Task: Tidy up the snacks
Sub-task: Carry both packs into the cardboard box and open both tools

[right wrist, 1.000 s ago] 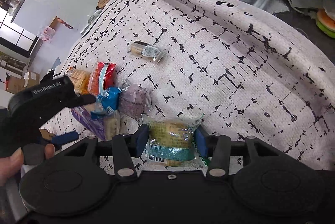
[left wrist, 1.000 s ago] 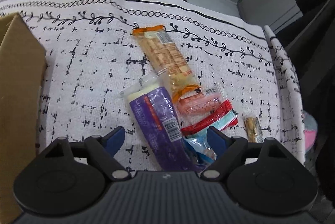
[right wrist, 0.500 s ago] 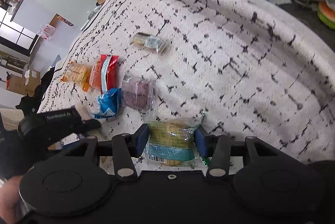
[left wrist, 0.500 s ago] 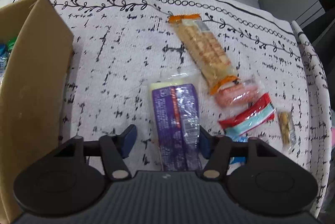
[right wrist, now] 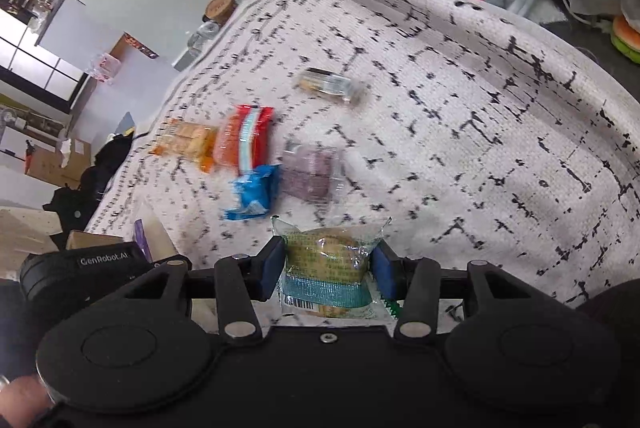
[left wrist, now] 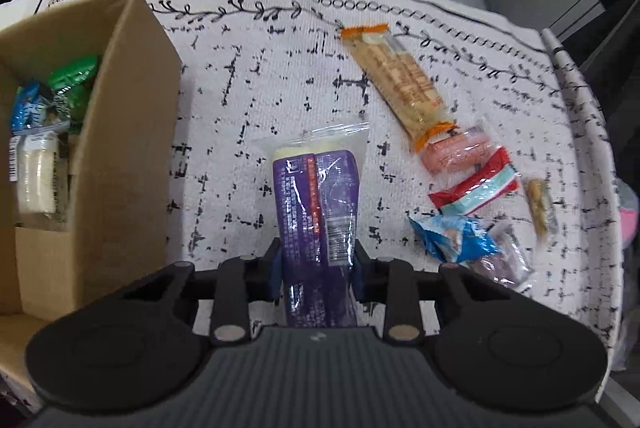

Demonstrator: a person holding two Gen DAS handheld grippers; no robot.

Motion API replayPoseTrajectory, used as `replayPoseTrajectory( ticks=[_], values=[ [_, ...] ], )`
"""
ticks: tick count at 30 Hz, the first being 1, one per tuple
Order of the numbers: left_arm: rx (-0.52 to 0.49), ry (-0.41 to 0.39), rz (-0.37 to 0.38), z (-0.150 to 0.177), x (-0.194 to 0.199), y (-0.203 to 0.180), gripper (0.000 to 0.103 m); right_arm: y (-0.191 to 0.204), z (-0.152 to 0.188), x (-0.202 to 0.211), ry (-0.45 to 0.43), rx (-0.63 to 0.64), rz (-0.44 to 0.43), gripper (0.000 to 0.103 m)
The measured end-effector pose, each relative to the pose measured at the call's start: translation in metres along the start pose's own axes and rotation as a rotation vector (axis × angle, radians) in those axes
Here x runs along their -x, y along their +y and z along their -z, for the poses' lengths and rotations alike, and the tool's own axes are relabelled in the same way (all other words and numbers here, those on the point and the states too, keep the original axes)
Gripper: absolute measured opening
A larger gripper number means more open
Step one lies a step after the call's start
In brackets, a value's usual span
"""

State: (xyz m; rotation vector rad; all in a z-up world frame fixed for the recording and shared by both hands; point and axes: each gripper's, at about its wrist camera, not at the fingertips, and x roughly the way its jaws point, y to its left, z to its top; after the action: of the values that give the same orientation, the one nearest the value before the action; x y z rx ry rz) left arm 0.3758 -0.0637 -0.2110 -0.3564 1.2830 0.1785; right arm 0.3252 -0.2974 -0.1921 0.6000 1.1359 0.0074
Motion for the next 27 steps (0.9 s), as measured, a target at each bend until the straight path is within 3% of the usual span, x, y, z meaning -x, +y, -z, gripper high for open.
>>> replayPoseTrajectory(
  ticks=[27],
  values=[
    [0.022, -0.133, 0.088, 0.0, 0.103, 0.068, 0.031, 0.112, 0.03, 0.045, -0.08, 0.141, -0.118, 0.046]
  ],
)
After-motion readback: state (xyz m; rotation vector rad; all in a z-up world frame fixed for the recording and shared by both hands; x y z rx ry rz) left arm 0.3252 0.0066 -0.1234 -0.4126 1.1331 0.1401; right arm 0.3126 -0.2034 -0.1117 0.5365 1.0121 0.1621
